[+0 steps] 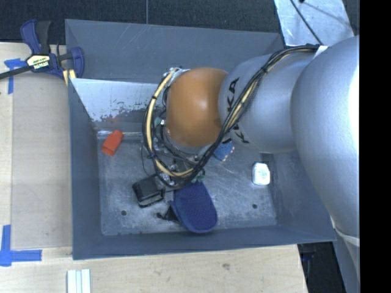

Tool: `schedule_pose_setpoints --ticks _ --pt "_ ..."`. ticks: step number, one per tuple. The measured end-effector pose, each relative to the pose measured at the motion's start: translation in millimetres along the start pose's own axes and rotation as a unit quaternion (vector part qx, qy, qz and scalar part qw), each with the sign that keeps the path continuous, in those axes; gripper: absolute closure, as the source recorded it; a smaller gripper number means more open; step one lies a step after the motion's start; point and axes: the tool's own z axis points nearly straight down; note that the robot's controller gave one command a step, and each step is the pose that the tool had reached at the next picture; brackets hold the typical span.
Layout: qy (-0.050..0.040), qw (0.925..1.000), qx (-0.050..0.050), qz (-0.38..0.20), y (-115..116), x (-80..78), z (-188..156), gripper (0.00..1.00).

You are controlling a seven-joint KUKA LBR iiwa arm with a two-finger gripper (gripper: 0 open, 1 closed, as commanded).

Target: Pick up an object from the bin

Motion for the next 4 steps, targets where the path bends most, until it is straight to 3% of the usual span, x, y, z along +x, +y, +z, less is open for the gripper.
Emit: schedule_pose_setpoints --ticks 3,4 --pt "0.0001 1.0 0.0 -0.004 -0.2 0.2 -0.1 0.0" --pt "0.0162 0.9999 0.0 -0.004 1.0 5.6 -2.0 1.0"
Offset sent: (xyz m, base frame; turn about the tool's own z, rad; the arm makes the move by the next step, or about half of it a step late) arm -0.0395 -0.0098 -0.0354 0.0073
